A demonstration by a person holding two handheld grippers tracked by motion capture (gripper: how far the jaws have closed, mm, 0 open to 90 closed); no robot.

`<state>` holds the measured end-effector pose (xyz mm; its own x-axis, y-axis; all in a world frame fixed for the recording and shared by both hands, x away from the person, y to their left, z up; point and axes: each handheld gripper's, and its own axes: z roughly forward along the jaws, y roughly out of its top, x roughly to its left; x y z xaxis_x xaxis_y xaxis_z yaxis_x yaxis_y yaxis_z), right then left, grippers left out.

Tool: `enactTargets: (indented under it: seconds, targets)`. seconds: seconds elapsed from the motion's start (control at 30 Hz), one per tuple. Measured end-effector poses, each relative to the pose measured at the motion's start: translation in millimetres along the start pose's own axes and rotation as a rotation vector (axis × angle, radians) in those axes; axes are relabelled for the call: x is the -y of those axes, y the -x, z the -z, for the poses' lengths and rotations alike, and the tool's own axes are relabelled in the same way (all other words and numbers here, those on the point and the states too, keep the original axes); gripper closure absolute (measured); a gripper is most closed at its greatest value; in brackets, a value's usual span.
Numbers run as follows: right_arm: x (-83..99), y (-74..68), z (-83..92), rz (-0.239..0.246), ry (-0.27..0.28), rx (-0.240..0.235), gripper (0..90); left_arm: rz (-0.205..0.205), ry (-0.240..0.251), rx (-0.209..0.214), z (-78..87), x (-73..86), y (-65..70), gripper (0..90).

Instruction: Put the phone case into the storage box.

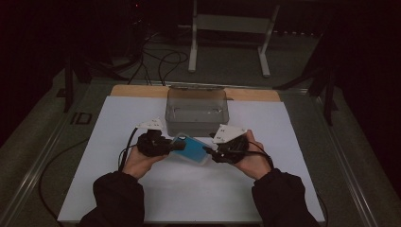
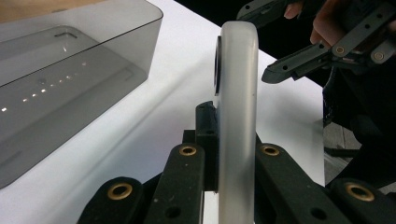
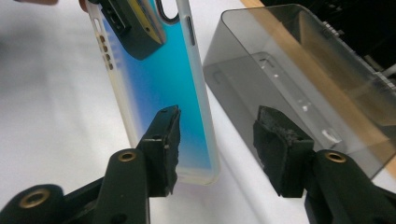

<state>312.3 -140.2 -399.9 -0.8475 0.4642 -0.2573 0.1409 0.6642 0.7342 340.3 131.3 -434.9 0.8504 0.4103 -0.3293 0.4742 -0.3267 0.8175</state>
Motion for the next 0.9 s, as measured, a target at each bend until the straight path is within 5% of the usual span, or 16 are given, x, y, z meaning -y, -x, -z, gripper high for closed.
enactTargets:
  seconds: [0.37,0.9]
  targets:
    - [2.3,9.5,0.7,-0.065,0.005,-0.059,33.2,-0.032,-0.012,0.007,2.1,-0.2,3.4,87.1]
    - [4.0,16.1,0.8,-0.101,0.024,-0.127,27.2,-0.073,-0.004,0.035,4.5,-4.2,9.5,87.0]
